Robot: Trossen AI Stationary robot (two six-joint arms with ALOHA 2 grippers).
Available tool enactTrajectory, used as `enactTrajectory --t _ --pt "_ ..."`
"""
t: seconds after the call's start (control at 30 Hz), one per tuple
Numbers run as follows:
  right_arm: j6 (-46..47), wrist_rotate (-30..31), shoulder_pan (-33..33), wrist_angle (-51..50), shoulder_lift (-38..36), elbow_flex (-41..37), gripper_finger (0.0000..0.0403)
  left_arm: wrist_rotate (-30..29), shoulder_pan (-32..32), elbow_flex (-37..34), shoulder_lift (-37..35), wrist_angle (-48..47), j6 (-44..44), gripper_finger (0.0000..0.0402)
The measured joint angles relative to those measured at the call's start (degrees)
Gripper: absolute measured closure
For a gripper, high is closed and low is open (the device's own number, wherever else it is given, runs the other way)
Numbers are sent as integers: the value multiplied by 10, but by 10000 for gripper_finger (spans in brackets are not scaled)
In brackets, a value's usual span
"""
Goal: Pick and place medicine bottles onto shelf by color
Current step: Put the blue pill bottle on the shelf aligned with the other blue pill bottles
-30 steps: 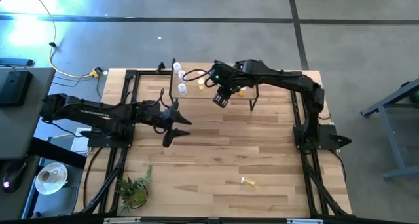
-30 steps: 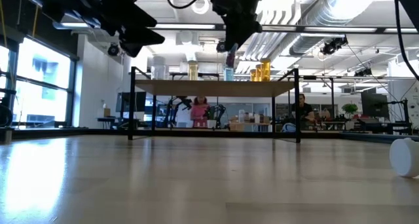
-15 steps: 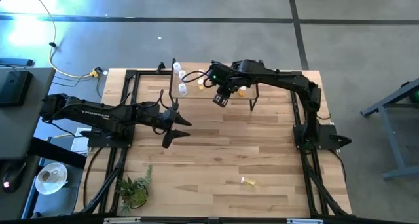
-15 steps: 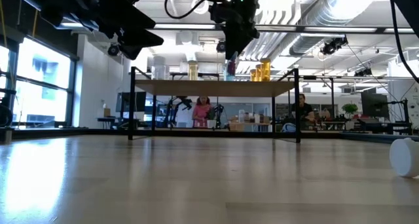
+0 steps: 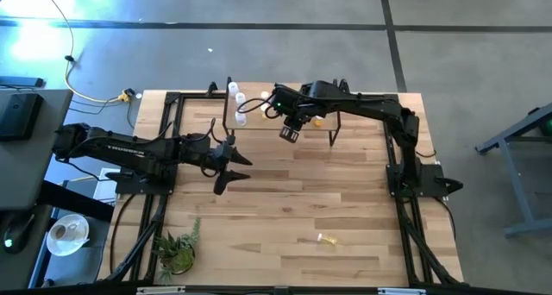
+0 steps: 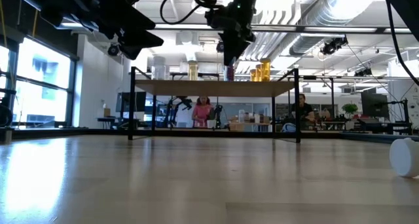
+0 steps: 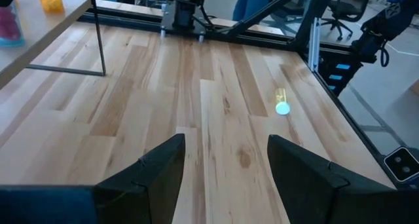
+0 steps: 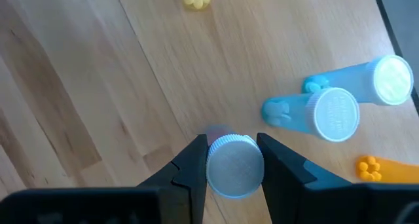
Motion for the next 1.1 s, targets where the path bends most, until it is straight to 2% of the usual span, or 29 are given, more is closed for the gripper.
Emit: enactTrajectory --t 0.53,0.8,1.1 --pt "12 1 -2 -6 4 -3 265 0 0 0 0 -2 0 195" --pt "12 27 -3 2 3 -2 241 0 0 0 0 -6 0 195" --pt "11 24 -3 3 -2 -2 237 0 0 0 0 -6 0 195"
